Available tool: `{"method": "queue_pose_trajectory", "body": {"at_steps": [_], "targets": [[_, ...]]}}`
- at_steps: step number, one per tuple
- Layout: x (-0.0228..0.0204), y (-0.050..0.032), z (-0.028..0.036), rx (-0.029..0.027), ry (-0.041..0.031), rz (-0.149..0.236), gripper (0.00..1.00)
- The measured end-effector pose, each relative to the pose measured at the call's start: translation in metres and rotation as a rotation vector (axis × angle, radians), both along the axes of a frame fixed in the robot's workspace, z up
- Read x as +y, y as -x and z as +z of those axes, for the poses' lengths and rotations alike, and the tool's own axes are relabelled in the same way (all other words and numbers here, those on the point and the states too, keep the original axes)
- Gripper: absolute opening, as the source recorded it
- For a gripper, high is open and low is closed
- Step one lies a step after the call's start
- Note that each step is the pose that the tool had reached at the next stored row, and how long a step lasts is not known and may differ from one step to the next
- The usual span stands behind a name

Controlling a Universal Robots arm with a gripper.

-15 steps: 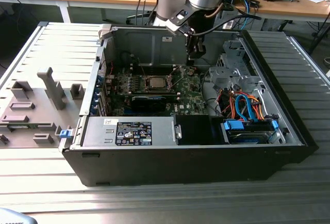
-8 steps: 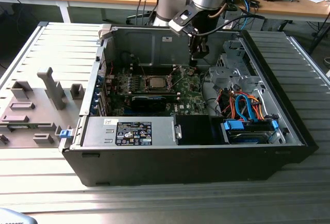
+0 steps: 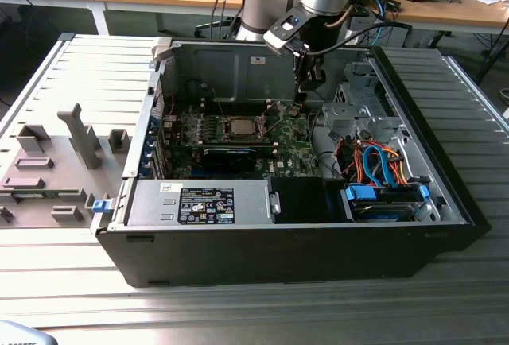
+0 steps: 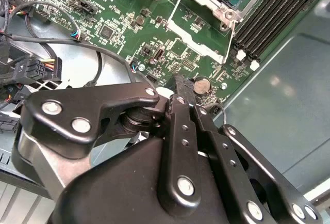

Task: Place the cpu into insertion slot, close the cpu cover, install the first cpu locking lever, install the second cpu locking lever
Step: 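Close the cpu cover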

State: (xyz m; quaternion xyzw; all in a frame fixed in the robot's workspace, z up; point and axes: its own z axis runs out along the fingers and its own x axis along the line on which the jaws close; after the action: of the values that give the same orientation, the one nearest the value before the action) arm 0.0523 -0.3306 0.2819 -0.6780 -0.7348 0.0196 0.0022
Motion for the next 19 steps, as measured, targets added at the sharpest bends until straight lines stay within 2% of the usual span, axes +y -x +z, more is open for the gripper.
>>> {"method": "queue_pose_trajectory", "body": {"at_steps": [15, 18, 19], "targets": [[0.0004, -0.0096, 0.0, 0.0001, 0.0, 0.0, 0.11], [0.0006, -0.0098, -0.0005, 0.0001, 0.0001, 0.0, 0.11], [0.0006, -0.0072, -0.0019, 0.0, -0.0001, 0.0, 0.11]]}}
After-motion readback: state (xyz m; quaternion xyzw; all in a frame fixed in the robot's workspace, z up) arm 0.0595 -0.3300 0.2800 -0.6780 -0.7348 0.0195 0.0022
